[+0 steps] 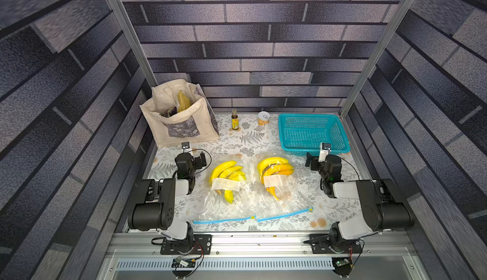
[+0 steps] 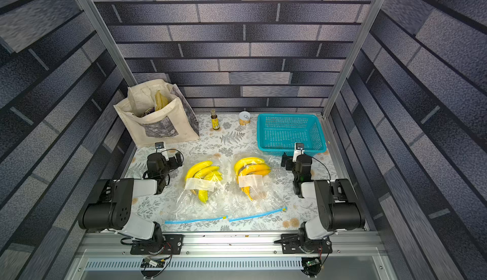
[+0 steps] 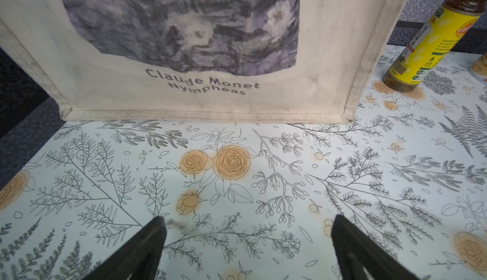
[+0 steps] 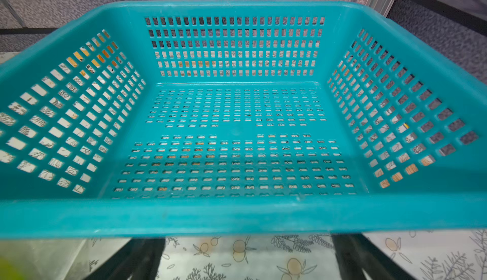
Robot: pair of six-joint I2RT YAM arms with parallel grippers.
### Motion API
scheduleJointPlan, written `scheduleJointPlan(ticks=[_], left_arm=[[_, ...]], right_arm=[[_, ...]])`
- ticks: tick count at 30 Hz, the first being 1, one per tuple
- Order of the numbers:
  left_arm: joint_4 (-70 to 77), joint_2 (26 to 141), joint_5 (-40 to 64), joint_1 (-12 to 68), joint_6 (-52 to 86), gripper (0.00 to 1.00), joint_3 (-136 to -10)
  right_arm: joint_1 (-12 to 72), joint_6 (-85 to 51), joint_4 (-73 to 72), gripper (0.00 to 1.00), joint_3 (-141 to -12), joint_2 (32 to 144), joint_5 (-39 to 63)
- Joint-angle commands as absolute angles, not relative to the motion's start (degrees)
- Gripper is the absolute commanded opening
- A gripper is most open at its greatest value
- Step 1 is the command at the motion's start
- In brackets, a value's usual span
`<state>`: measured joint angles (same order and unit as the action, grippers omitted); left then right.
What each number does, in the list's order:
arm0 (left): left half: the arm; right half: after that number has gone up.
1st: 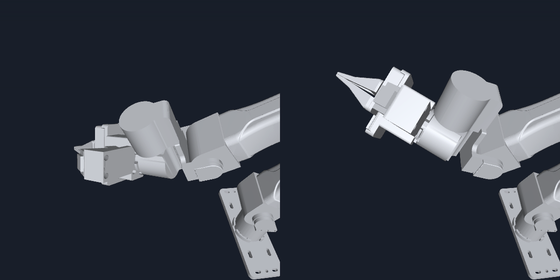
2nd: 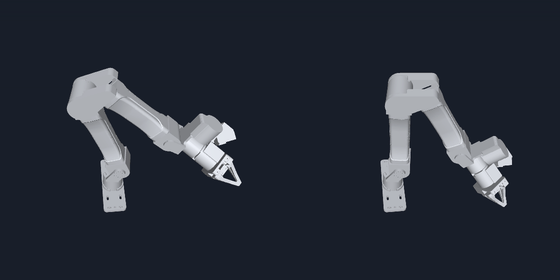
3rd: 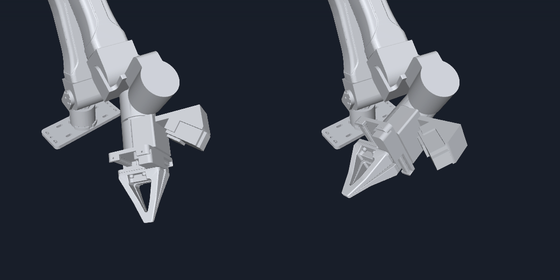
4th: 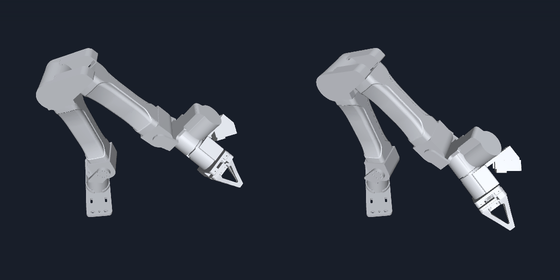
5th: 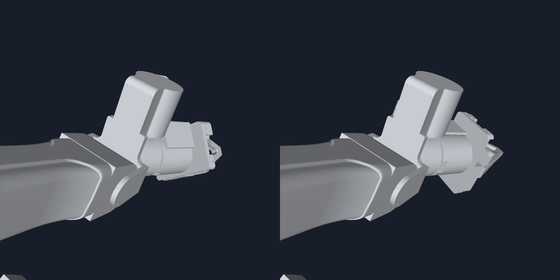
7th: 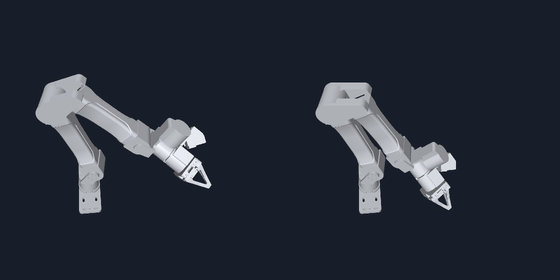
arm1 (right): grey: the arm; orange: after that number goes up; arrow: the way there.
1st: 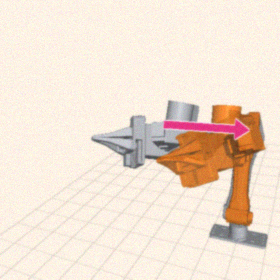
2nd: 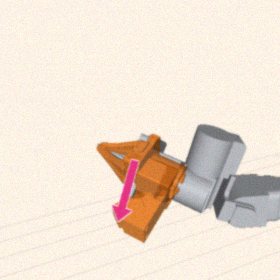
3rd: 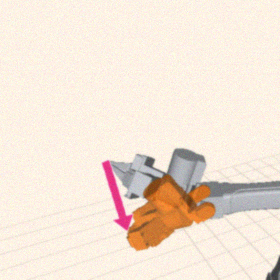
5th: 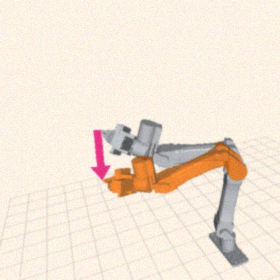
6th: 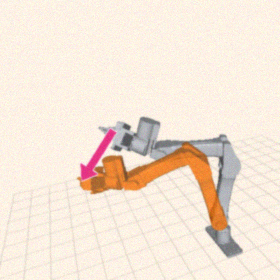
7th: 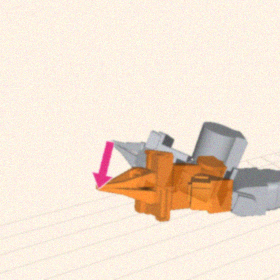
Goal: Open the zip-top bag and take out the banana
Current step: Pick up the zipper food storage bag at the center of the board.
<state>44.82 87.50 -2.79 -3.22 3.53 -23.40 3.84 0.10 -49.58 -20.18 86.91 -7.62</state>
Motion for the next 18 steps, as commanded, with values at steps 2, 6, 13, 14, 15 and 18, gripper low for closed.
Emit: scheduleJointPlan(ticks=[2,6,13,14,15,18], left_arm=[[45.7,88.4,-2.7,-3.7,3.2,1.0,-24.7],[45.7,88.4,-2.7,-3.7,3.2,1.0,-24.7],[45.4,88.4,-2.1,-4.0,3.4,1.0,-24.8],[45.5,88.4,-2.0,-4.0,3.4,1.0,-24.8],[45.5,88.4,-1.9,-4.1,3.4,1.0,-24.8],[45.4,88.4,-1.9,-4.1,3.4,1.0,-24.8]], right_arm=[[3.6,0.6,-50.9,1.0,-21.1,87.5,-7.9],[3.6,0.6,-50.8,1.0,-21.1,87.5,-7.8],[3.6,0.6,-50.7,1.0,-21.1,87.5,-7.8],[3.6,0.6,-50.7,1.0,-21.1,87.5,-7.8],[3.5,0.6,-50.7,1.0,-21.2,87.5,-7.8],[3.6,0.6,-50.6,1.0,-21.1,87.6,-7.8]])
